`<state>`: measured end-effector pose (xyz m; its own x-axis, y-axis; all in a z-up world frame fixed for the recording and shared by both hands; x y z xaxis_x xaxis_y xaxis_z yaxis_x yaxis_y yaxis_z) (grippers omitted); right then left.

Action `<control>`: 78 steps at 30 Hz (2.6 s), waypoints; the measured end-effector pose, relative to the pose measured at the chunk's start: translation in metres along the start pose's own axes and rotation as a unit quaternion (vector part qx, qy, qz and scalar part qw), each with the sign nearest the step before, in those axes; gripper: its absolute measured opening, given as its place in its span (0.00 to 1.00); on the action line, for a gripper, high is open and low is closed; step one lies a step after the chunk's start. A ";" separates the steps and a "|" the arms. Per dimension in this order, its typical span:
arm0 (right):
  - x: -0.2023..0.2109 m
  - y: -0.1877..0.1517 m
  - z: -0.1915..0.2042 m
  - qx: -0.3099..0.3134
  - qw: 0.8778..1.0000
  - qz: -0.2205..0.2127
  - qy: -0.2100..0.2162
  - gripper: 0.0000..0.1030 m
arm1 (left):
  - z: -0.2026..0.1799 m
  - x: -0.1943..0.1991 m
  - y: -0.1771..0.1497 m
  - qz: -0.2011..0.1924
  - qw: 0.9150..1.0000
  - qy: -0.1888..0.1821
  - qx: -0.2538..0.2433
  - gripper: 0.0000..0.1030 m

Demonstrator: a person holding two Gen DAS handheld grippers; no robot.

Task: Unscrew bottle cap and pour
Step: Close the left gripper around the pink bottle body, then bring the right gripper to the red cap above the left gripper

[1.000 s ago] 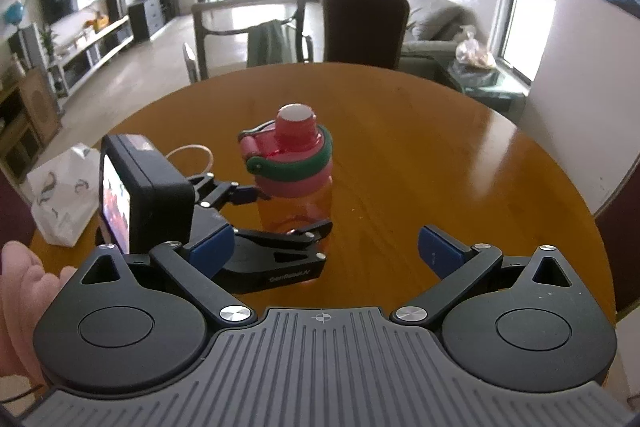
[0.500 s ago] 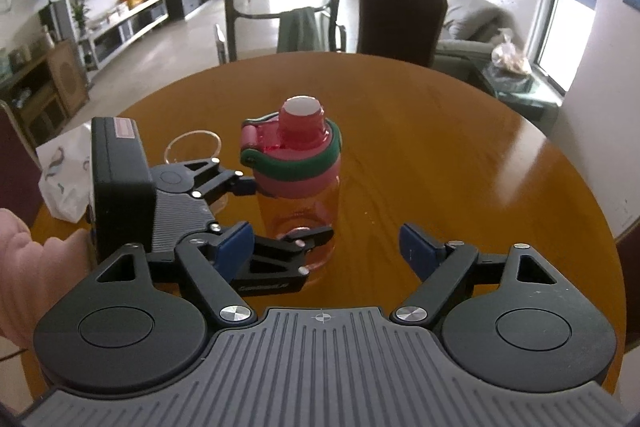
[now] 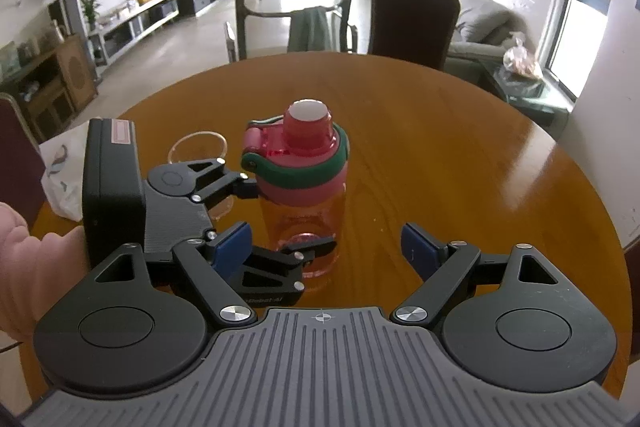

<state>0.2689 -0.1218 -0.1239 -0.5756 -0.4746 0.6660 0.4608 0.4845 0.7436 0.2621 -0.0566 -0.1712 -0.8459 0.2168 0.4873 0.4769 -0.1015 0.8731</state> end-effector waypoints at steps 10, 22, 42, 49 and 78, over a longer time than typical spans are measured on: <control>-0.006 0.006 -0.001 0.009 1.000 -0.004 -0.007 0.85 | -0.001 0.000 -0.001 0.000 1.000 0.007 -0.006 0.70; -0.012 0.010 -0.004 0.005 1.000 -0.005 -0.008 0.85 | -0.006 0.005 -0.007 -0.005 1.000 0.016 -0.012 0.69; -0.024 0.003 -0.007 -0.010 1.000 0.007 0.000 0.86 | -0.004 0.008 0.007 -0.031 0.999 0.029 -0.007 0.81; -0.030 0.006 -0.005 -0.014 1.000 0.011 -0.003 0.86 | -0.004 0.007 0.003 -0.026 0.999 0.022 -0.004 0.70; -0.033 0.035 0.018 0.007 1.000 -0.002 0.010 0.87 | -0.001 0.013 0.014 -0.049 0.998 0.025 0.022 0.69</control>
<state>0.2920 -0.0762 -0.1203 -0.5634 -0.4915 0.6641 0.4490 0.4925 0.7455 0.2574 -0.0559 -0.1522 -0.8995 0.1757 0.4000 0.3995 -0.0393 0.9159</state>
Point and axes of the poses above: each gripper's, at about its wrist camera, not at the fingertips, and x roughly against the way its jaws point, z to its left, y to its top, the point moved 10 cm from there along -x, roughly the way its jaws point, and after that the axes turned 1 degree about x, right-handed, at the moved point
